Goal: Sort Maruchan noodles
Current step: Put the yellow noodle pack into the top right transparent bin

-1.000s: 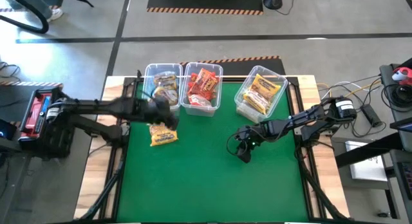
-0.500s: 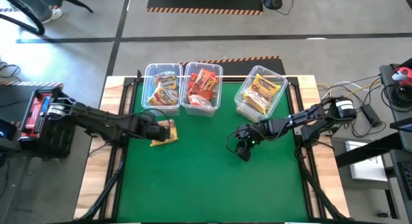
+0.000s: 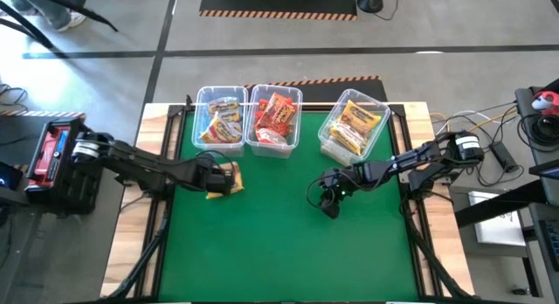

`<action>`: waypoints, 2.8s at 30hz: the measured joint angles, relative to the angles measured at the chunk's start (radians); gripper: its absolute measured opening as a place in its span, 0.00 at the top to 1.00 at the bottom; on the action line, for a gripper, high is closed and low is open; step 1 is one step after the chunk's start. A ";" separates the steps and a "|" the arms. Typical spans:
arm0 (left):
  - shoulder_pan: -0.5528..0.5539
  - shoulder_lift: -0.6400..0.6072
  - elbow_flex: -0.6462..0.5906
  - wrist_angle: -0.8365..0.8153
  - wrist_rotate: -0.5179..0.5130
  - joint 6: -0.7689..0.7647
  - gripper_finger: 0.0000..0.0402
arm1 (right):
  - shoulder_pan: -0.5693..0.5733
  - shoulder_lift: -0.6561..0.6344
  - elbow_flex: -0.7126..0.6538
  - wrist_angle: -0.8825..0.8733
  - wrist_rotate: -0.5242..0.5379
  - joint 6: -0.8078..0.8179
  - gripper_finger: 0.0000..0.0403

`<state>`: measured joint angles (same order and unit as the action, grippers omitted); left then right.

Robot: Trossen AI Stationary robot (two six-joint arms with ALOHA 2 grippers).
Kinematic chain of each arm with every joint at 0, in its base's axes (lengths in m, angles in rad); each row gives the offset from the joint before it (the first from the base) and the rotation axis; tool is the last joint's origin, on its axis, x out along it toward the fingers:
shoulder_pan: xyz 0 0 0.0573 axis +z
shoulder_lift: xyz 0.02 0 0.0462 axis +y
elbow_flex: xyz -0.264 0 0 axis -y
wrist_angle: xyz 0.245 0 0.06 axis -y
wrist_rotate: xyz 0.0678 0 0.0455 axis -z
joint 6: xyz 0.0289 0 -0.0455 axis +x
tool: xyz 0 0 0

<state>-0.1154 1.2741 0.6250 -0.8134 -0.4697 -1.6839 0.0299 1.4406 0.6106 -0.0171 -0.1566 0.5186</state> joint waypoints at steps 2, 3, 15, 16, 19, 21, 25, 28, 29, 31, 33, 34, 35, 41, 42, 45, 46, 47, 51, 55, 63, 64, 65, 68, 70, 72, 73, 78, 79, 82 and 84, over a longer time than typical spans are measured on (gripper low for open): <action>-0.001 0.045 0.018 0.034 0.006 0.017 0.58 | 0.000 0.000 0.000 0.000 0.000 0.005 0.65; -0.001 0.070 0.031 0.050 0.007 0.029 0.58 | 0.000 0.000 0.000 0.000 0.000 0.005 0.65; -0.006 0.437 0.396 0.184 0.038 0.238 0.58 | 0.000 0.000 0.002 0.009 0.000 0.058 0.65; -0.006 0.460 0.415 0.236 0.038 0.269 0.58 | 0.000 0.000 0.002 0.009 0.000 0.062 0.65; -0.006 0.522 0.441 0.430 0.047 0.332 0.58 | 0.000 0.000 0.002 0.019 0.000 0.082 0.65; -0.006 0.551 0.444 0.511 0.049 0.338 0.58 | 0.000 0.000 0.002 0.043 0.001 0.102 0.65; -0.008 0.556 0.443 0.524 0.049 0.313 0.58 | 0.002 0.000 0.002 0.091 0.000 0.117 0.65; -0.011 0.536 0.438 0.531 0.068 0.339 0.58 | 0.002 -0.001 0.002 0.152 -0.001 0.133 0.65; -0.013 0.527 0.437 0.540 0.077 0.357 0.58 | 0.002 -0.001 0.002 0.183 -0.001 0.137 0.65; -0.017 0.509 0.437 0.561 0.082 0.378 0.58 | 0.002 -0.001 0.002 0.261 0.000 0.137 0.65; -0.023 0.487 0.437 0.568 0.086 0.387 0.58 | 0.002 -0.002 0.002 0.330 0.000 0.137 0.65; -0.029 0.476 0.437 0.563 0.086 0.389 0.58 | 0.002 -0.002 0.002 0.352 0.002 0.137 0.65; -0.036 0.468 0.437 0.556 0.084 0.390 0.58 | 0.002 -0.002 0.002 0.361 0.011 0.137 0.65; -0.075 0.425 0.438 0.465 0.069 0.381 0.58 | 0.002 0.002 0.002 0.349 0.127 0.157 0.65; -0.076 0.425 0.437 0.454 0.068 0.371 0.58 | 0.002 0.006 0.002 0.348 0.150 0.163 0.65; -0.073 0.435 0.433 0.471 0.066 0.336 0.58 | 0.000 0.013 0.002 0.346 0.214 0.176 0.65; -0.073 0.440 0.433 0.467 0.065 0.323 0.58 | -0.002 0.016 0.002 0.346 0.228 0.182 0.65; -0.073 0.446 0.432 0.458 0.064 0.311 0.58 | -0.003 0.022 0.002 0.344 0.238 0.188 0.65; -0.073 0.482 0.432 0.423 0.063 0.255 0.58 | -0.011 0.045 0.002 0.346 0.238 0.217 0.65; -0.073 0.524 0.431 0.378 0.063 0.207 0.58 | -0.011 0.050 0.002 0.344 0.226 0.278 0.65; -0.072 0.604 0.434 0.384 0.069 0.200 0.58 | -0.011 0.041 0.006 0.336 0.179 0.354 0.65; -0.072 0.608 0.434 0.383 0.070 0.197 0.58 | -0.011 0.041 0.006 0.330 0.177 0.375 0.65; -0.072 0.613 0.435 0.383 0.071 0.194 0.58 | -0.011 0.041 0.006 0.323 0.170 0.386 0.65; -0.072 0.617 0.434 0.379 0.072 0.192 0.58 | -0.011 0.041 0.006 0.321 0.125 0.410 0.63; -0.072 0.617 0.434 0.379 0.074 0.206 0.58 | -0.011 0.041 0.006 0.341 0.085 0.420 0.61; -0.072 0.618 0.433 0.379 0.075 0.210 0.58 | -0.011 0.041 0.013 0.352 0.070 0.425 0.57; -0.072 0.618 0.433 0.378 0.075 0.211 0.58 | -0.011 0.041 0.017 0.352 0.070 0.425 0.54; -0.072 0.619 0.432 0.378 0.079 0.229 0.58 | -0.011 0.048 0.028 0.350 0.079 0.424 0.41; -0.072 0.619 0.432 0.378 0.080 0.234 0.58 | -0.011 0.048 0.032 0.350 0.079 0.424 0.39; -0.072 0.620 0.431 0.378 0.083 0.235 0.58 | -0.011 0.048 0.043 0.351 0.105 0.409 0.33; -0.072 0.620 0.430 0.378 0.083 0.235 0.58 | -0.011 0.049 0.051 0.351 0.117 0.401 0.31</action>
<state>-0.1871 1.8938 1.0554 -0.4354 -0.3863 -1.4487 0.0189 1.4893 0.6614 0.3339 -0.0396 0.9196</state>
